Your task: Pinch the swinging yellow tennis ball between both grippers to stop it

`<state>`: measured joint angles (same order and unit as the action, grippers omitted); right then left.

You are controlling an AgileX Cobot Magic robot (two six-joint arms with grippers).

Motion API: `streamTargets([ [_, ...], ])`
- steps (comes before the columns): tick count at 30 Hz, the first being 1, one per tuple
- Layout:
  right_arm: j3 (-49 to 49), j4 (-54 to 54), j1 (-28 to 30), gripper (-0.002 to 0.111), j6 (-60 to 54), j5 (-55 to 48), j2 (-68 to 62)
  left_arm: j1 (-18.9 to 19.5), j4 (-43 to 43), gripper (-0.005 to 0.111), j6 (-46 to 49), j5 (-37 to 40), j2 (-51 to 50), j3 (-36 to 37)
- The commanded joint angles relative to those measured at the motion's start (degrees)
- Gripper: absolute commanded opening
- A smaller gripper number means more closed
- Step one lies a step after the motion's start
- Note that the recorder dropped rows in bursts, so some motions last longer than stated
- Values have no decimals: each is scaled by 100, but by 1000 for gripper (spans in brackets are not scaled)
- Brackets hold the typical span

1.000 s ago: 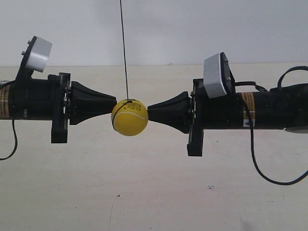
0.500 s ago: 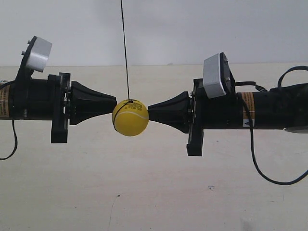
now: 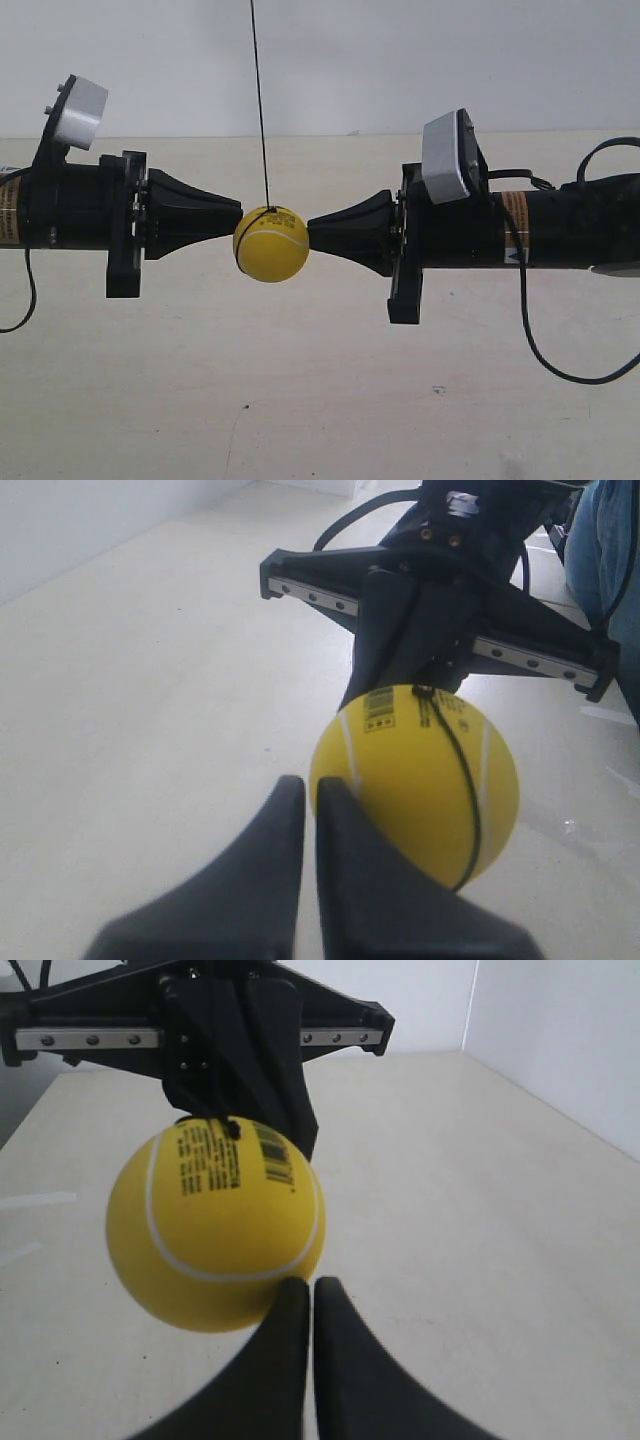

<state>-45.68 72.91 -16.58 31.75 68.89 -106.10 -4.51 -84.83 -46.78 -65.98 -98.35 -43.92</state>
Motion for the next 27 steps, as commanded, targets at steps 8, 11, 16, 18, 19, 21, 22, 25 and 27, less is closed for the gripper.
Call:
streamTargets([
  [8,-25,-44,-6,0,-36,-11,4,-23,-18,5,-45,-62,3,-16],
  [11,-25,-44,-6,0,-36,-36,4,-23,-18,5,-45,-40,3,-16],
  [16,-25,-44,5,0,-52,-144,23,-23,-18,5,-45,0,3,-16],
  [18,-25,-44,5,0,-63,-143,23,-23,-28,5,-45,11,3,-16],
  [19,-25,-44,5,0,-82,-143,23,-12,-26,5,-45,11,3,-16],
  [21,-25,-54,5,0,-158,-249,23,-12,-102,5,-45,11,3,-16],
  [22,-25,-100,5,0,-158,-386,28,-12,-125,5,-45,36,3,-16],
  [25,-25,-176,5,0,-185,-520,28,-12,-135,5,-45,156,3,-16],
  [27,-25,-179,5,0,-227,-546,28,-12,-134,5,-70,267,3,-16],
])
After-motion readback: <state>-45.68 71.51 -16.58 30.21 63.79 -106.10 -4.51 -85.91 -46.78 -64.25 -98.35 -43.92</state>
